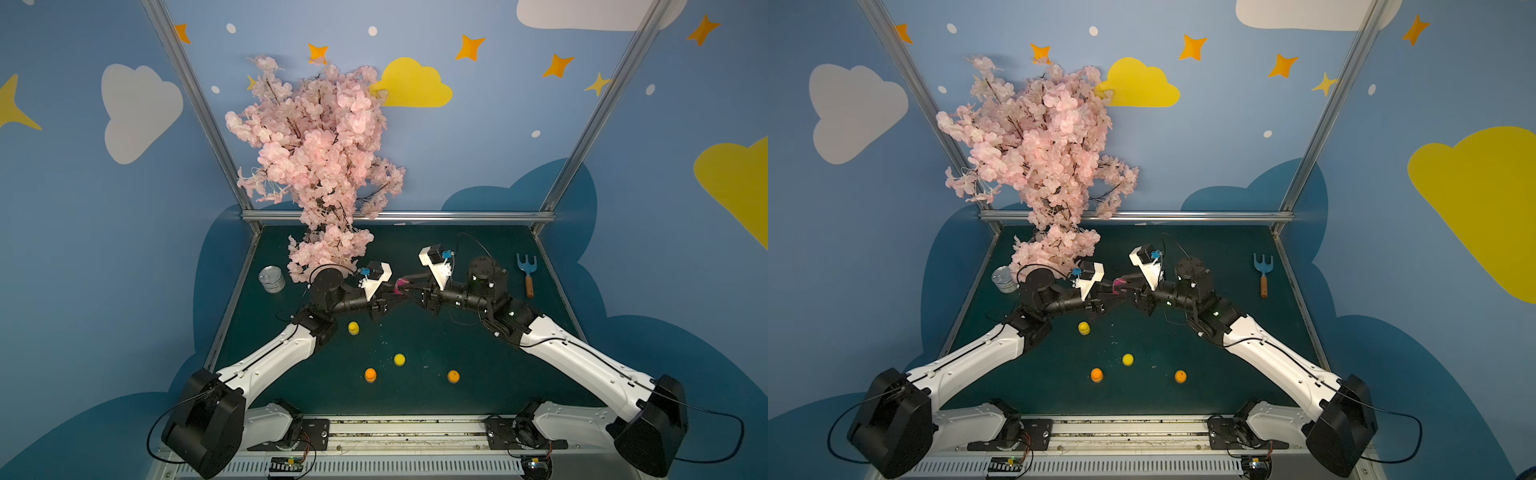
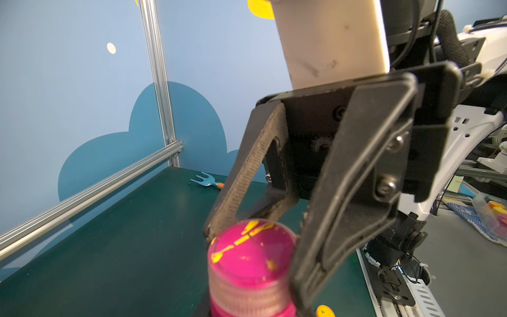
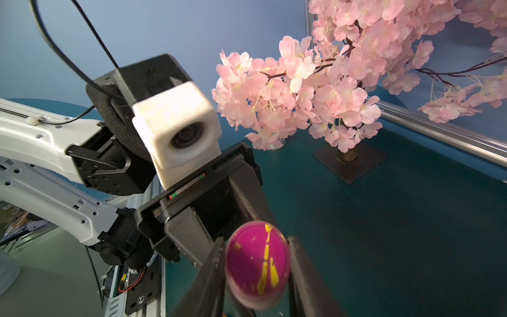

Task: Close the paint jar lid
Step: Screw the lid onto the paint jar.

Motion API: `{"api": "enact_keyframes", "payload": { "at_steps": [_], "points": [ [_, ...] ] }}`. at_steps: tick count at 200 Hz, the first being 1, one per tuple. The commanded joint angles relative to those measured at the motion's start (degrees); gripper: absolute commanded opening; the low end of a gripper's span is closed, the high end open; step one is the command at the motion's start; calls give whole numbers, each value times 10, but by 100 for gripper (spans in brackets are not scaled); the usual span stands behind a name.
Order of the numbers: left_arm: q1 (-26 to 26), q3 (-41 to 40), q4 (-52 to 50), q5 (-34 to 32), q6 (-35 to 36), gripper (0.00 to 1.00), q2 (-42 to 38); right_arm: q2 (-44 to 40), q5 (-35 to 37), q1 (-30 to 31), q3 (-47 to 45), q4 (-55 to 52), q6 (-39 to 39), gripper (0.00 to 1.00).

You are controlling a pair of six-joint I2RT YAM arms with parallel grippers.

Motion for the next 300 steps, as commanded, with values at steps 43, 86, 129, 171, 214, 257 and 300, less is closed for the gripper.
{"api": "enact_keyframes", "payload": {
  "at_steps": [43,86,129,171,214,257,300],
  "points": [
    [-1,30,38,-11,-22,8,-16,12,29,4,-12,-4,-4,0],
    [-38,65,-28,-163,57,8,-39,36,127,26,12,-53,-16,0],
    [-70,79,-17,-258,94,7,-50,53,222,37,23,-72,9,0],
    [-79,75,2,-321,92,7,-51,74,293,47,33,-85,54,0],
    [-85,58,9,-356,92,8,-53,84,317,52,41,-98,76,0],
    [-76,49,-47,-325,86,9,-67,51,325,51,39,-130,66,44],
    [-29,14,-76,-253,44,10,-80,-35,359,44,-11,-133,52,64]
  ]
}}
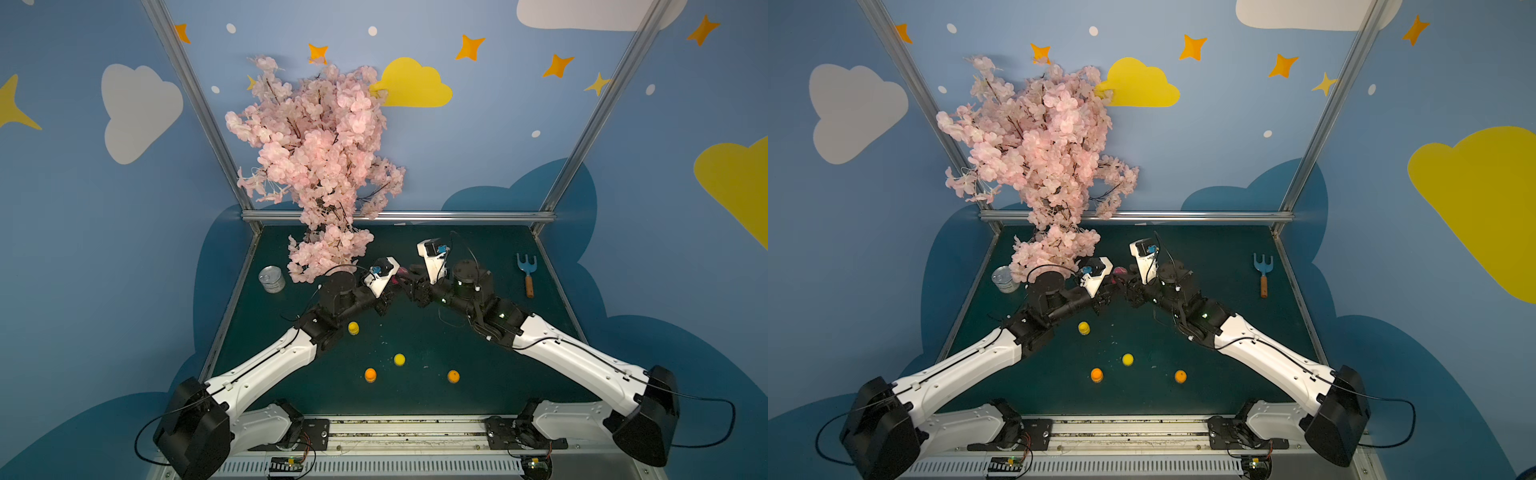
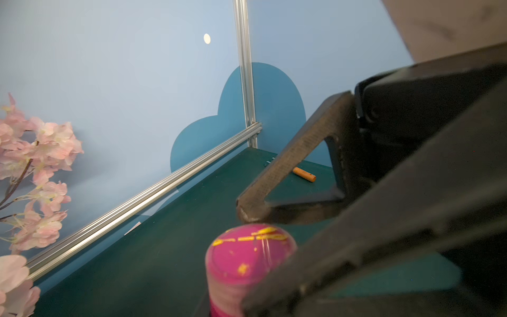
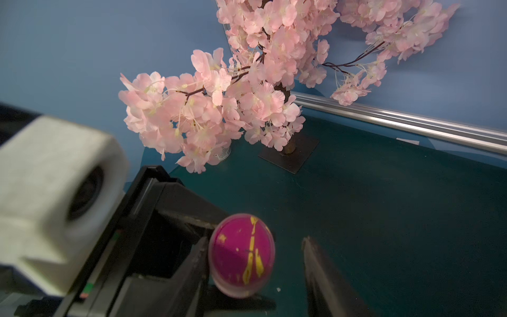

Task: Close the paint jar lid
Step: Screw the lid onto the paint jar.

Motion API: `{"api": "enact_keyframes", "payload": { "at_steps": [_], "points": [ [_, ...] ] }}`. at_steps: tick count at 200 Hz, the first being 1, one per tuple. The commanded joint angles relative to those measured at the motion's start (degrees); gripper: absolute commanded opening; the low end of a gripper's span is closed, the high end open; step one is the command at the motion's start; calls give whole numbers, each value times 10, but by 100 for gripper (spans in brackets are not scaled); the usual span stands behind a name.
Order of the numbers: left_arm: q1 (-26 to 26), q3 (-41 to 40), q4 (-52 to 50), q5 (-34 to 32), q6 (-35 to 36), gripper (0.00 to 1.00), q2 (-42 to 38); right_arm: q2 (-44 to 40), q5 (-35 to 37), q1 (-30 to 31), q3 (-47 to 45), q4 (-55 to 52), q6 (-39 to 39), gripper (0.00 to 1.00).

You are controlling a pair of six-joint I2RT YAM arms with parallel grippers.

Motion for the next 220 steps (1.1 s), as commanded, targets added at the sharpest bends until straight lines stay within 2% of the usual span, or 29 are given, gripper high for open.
{"api": "enact_keyframes", "payload": {
  "at_steps": [1,20,40,48,58,81,111,130,144,192,220],
  "points": [
    [36,-16,45,47,-33,10,-40,-46,86,-21,-40,-86,-19,64],
    [59,-30,40,82,-52,10,-43,-85,45,-37,-59,-85,-40,68],
    [69,-39,32,101,-54,10,-41,-121,-84,-71,-92,-49,-74,70],
    [73,-43,34,121,-57,10,-40,-128,-115,-85,-99,-41,-78,70],
    [78,-44,38,167,-59,11,-38,-130,-156,-104,-103,-30,-79,70],
    [79,-41,40,279,-49,11,-35,-112,-302,-146,-97,1,-82,68],
    [80,-38,49,400,-42,11,-35,-79,-462,-159,-75,45,-102,64],
    [81,-36,62,458,-54,11,-28,-61,-520,-159,-59,57,-106,63],
    [81,-29,59,477,-59,11,-22,-52,-552,-159,-44,56,-106,62],
    [81,-25,77,486,-64,11,-5,-28,-604,-144,-14,44,-113,56],
    [81,-19,94,491,-74,11,5,-5,-602,-124,-2,37,-130,56]
  ]
}}
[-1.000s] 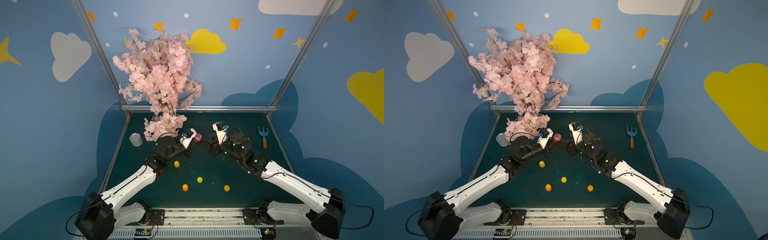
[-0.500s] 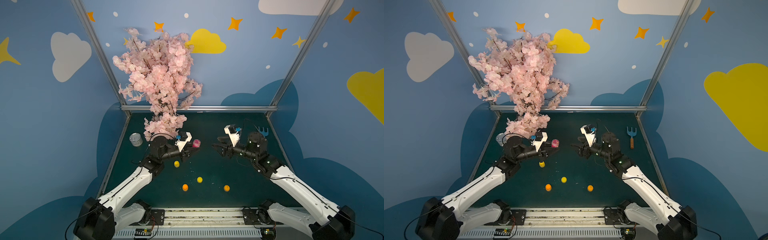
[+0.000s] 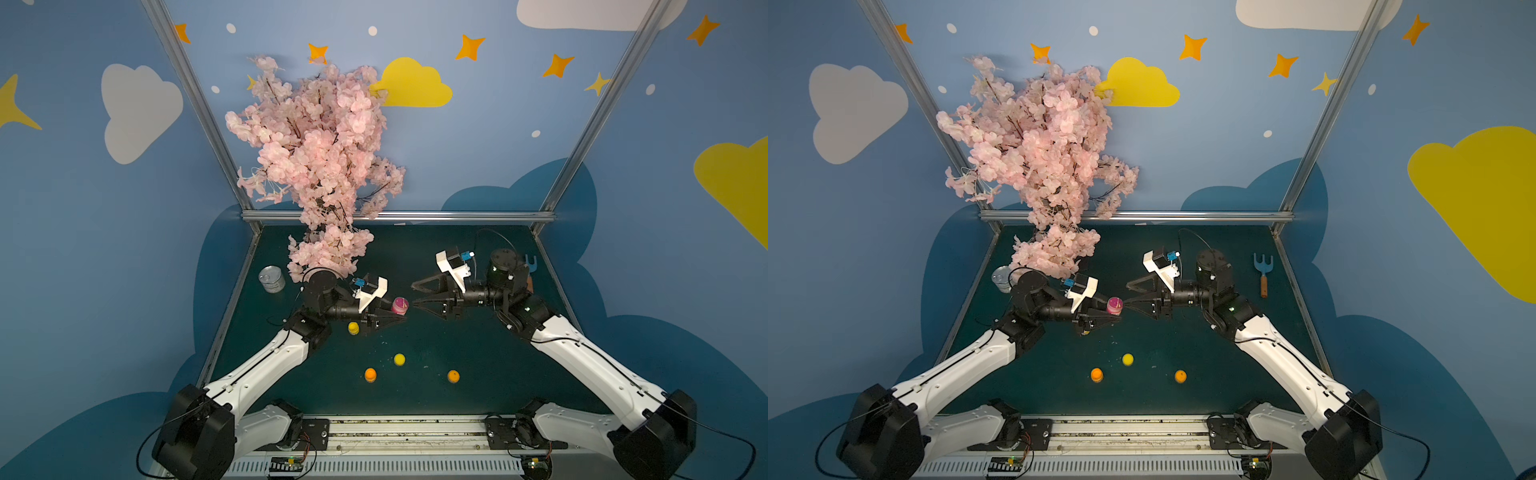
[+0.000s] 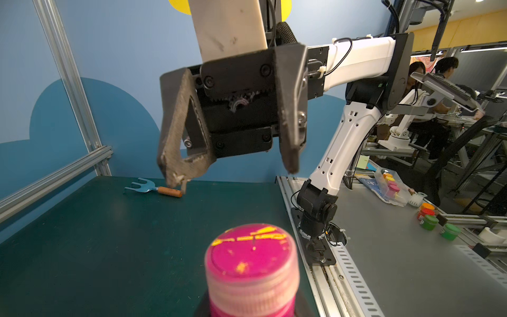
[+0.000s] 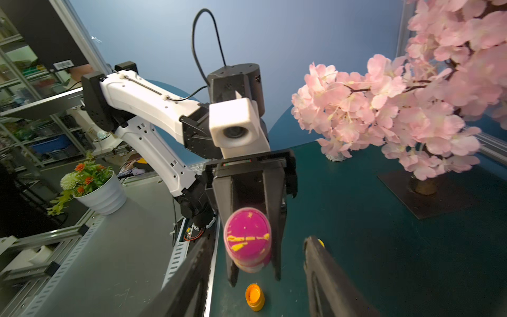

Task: Close the paint jar lid
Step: Screw the lid onto the paint jar.

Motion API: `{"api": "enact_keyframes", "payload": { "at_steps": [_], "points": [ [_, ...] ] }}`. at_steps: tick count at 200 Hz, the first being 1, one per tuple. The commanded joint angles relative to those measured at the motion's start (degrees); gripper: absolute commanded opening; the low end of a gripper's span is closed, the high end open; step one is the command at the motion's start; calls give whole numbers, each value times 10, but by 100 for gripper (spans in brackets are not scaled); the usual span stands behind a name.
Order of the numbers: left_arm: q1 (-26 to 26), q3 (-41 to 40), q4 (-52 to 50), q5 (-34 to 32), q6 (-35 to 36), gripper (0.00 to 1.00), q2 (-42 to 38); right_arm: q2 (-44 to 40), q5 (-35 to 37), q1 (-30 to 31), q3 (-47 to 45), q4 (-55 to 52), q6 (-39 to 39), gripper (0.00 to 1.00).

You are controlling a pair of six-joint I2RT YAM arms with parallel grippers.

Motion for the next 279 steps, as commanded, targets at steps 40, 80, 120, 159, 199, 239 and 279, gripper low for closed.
{"api": "enact_keyframes", "payload": {
  "at_steps": [40,80,120,159,199,239,279],
  "points": [
    [2,28,29,26,-15,12,9,43,-27,31,33,2,-24,56],
    [2,31,19,25,-10,12,9,56,-34,38,45,3,-22,48],
    [2,32,13,25,-5,12,10,54,-27,39,48,4,-16,45],
    [2,36,9,18,-2,11,10,64,-26,42,51,-1,-21,34],
    [2,43,-5,2,6,11,11,73,-22,45,55,-5,-23,12],
    [2,48,-40,-76,34,9,-4,84,37,47,65,-46,-33,0],
    [2,56,-63,-125,61,8,-12,102,85,48,82,-83,-33,0]
  ]
}}
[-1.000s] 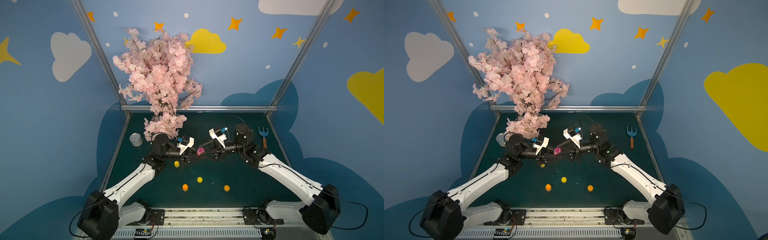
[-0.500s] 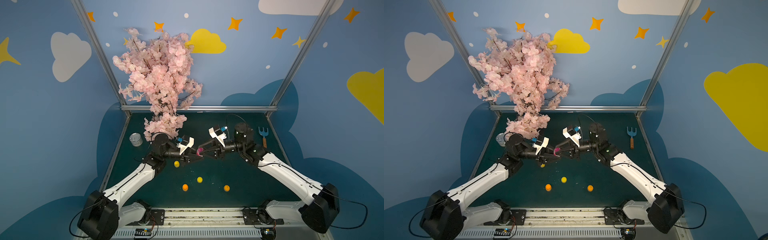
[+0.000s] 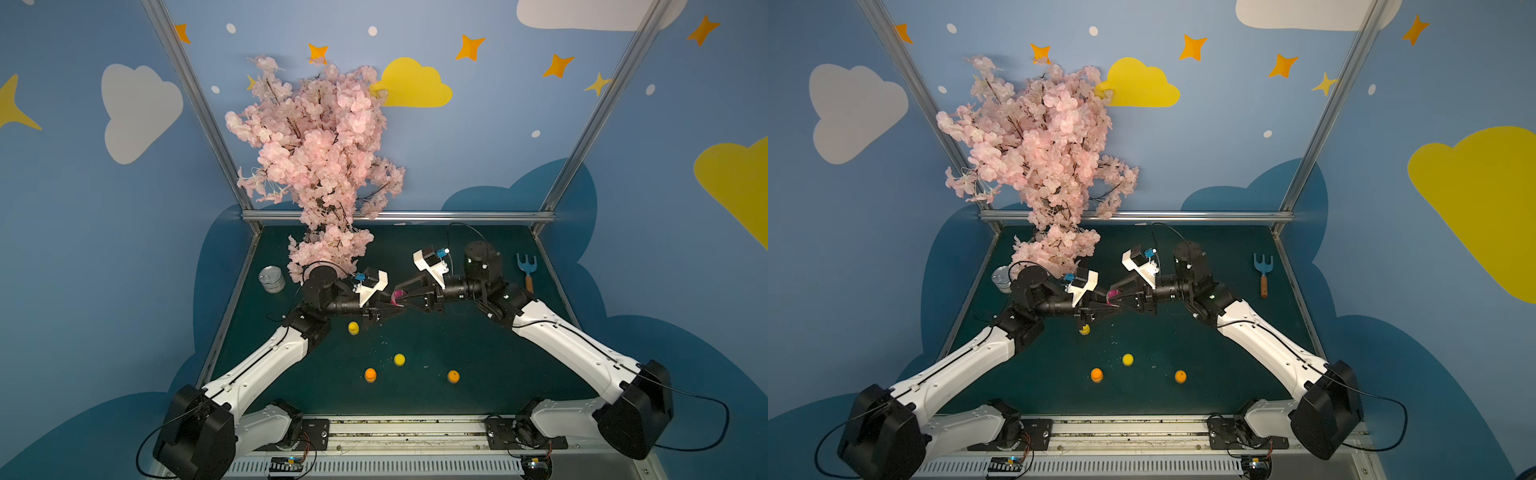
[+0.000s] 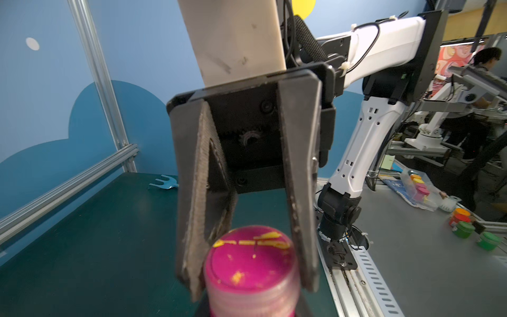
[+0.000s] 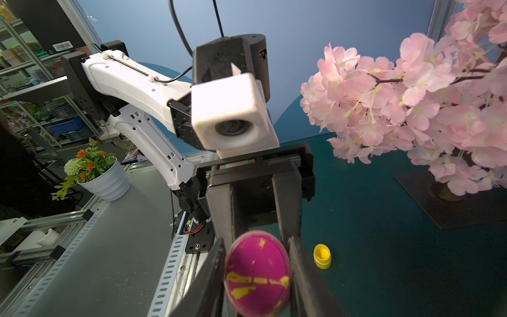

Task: Close the paint jar lid
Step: Screw the lid onto the paint jar.

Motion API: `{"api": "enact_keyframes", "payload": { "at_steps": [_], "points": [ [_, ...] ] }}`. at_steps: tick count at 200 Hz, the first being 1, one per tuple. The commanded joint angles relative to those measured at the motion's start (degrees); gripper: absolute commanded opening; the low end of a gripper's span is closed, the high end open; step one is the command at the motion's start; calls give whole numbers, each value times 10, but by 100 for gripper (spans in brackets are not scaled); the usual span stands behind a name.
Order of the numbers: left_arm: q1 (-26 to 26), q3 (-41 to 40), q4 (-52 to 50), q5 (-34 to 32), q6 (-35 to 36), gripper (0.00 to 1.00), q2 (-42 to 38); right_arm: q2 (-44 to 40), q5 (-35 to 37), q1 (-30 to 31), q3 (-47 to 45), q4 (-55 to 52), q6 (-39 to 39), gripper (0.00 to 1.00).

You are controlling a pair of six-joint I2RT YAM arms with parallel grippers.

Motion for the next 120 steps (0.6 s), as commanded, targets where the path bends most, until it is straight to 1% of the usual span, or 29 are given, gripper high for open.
{"api": "enact_keyframes", "payload": {
  "at_steps": [1,38,56,66,79,96,120],
  "points": [
    [-2,28,-13,-62,27,8,-10,17,52,11,13,-43,0,0],
    [-6,25,10,-118,42,7,-13,17,143,17,18,-65,10,0],
    [-12,25,22,-158,53,7,-16,15,196,22,17,-71,17,0],
    [-20,28,25,-187,64,6,-19,15,231,29,17,-76,18,0],
    [-35,33,26,-233,83,6,-22,18,304,38,21,-88,29,0],
    [-57,46,24,-294,111,6,-22,25,374,46,27,-103,46,0],
    [-81,59,40,-356,137,6,-13,37,424,52,31,-102,86,0]
  ]
}}
